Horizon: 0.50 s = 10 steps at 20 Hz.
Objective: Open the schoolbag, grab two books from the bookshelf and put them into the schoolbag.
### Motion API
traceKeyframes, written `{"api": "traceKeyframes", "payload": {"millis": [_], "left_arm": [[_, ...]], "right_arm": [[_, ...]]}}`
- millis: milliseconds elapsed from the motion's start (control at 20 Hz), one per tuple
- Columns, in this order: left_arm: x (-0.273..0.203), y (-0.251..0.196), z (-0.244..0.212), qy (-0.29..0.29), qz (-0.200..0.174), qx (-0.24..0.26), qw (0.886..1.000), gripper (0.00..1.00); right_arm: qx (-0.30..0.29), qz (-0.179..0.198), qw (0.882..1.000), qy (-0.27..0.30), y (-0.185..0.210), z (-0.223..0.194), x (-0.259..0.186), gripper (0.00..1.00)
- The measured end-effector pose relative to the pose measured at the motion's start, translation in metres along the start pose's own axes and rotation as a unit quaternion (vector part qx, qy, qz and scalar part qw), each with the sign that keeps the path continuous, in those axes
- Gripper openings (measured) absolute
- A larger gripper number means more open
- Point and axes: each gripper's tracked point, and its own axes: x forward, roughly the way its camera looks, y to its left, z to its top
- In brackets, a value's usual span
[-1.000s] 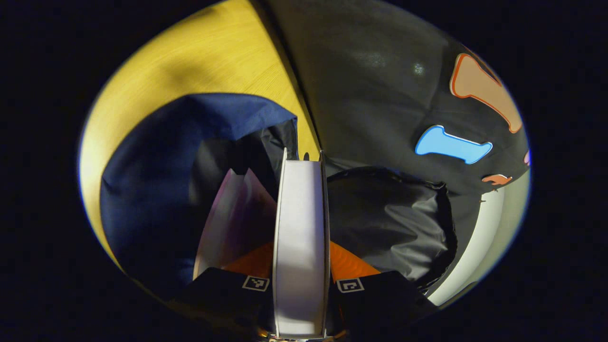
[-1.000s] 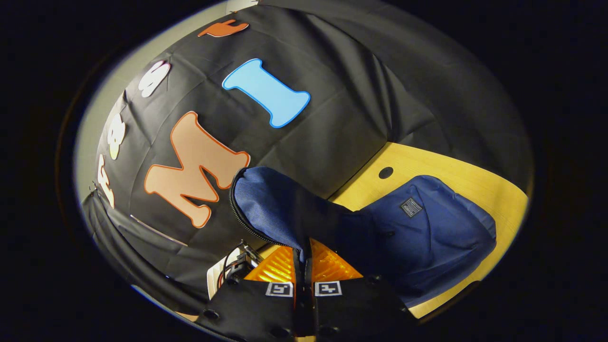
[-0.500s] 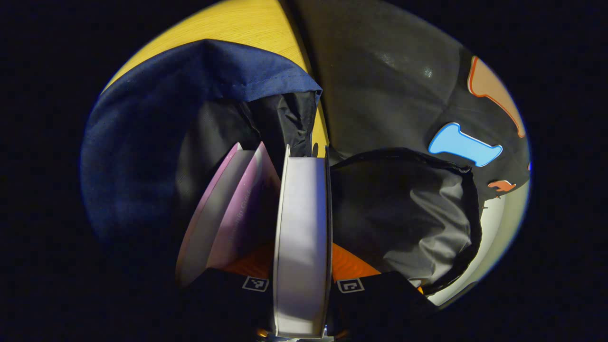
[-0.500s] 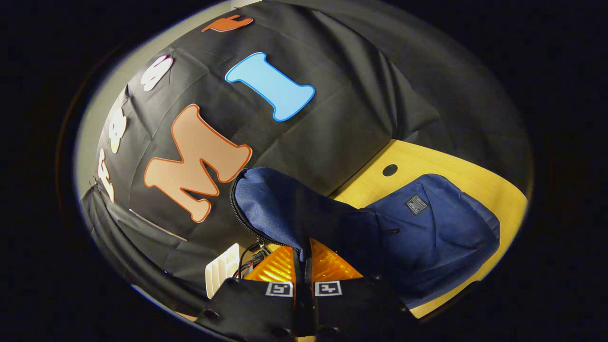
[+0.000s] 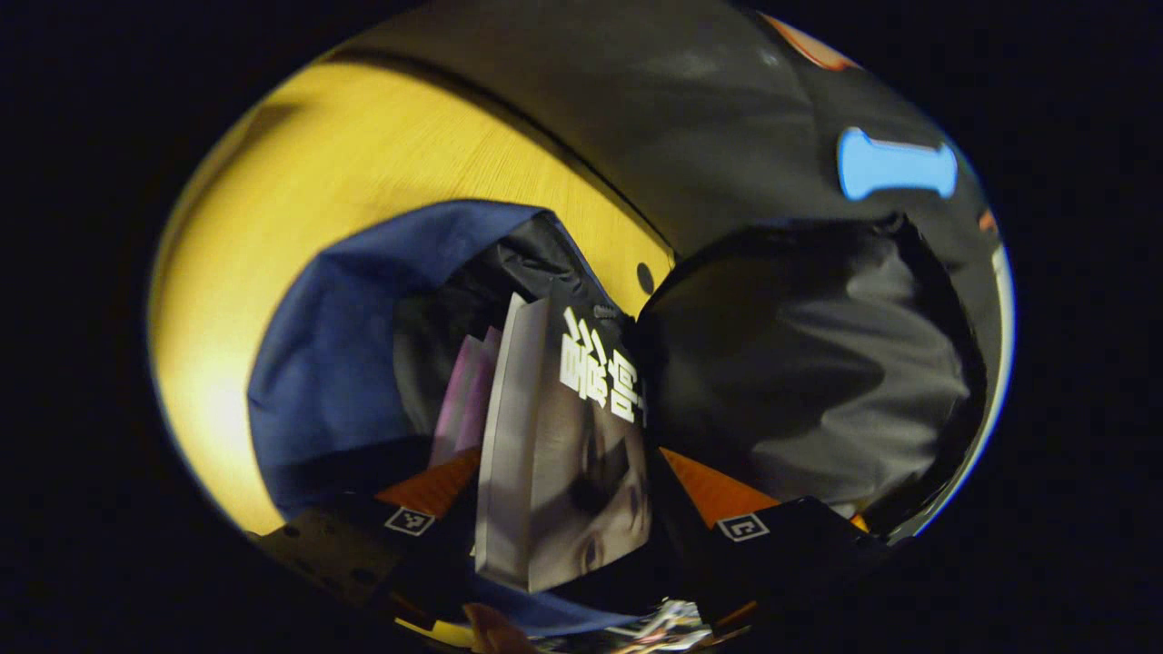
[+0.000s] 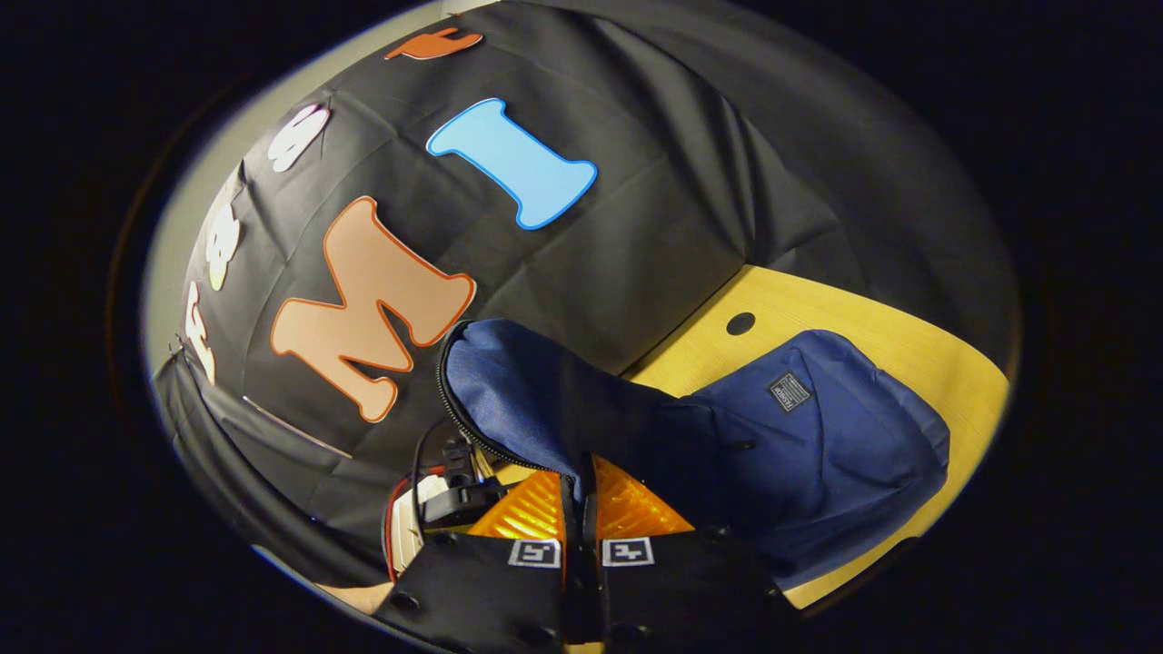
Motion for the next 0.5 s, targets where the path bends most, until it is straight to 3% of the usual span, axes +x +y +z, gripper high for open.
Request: {"api": "traceKeyframes", "payload": {"millis": [150, 250, 500], "left_arm": [[-0.016, 0.015, 0.028, -0.058, 0.056, 0.093, 0.992, 1.00], [-0.035, 0.027, 0.038, -0.083, 0.082, 0.141, 0.983, 0.96], [-0.086, 0.044, 0.065, -0.156, 0.129, 0.212, 0.956, 0.96]], "right_arm": [[-0.007, -0.001, 1.000, 0.003, 0.000, -0.004, 0.000, 0.03], [-0.007, -0.001, 1.000, 0.005, 0.000, -0.004, 0.001, 0.03], [-0.016, -0.003, 1.000, 0.008, 0.000, -0.007, 0.001, 0.03]]}}
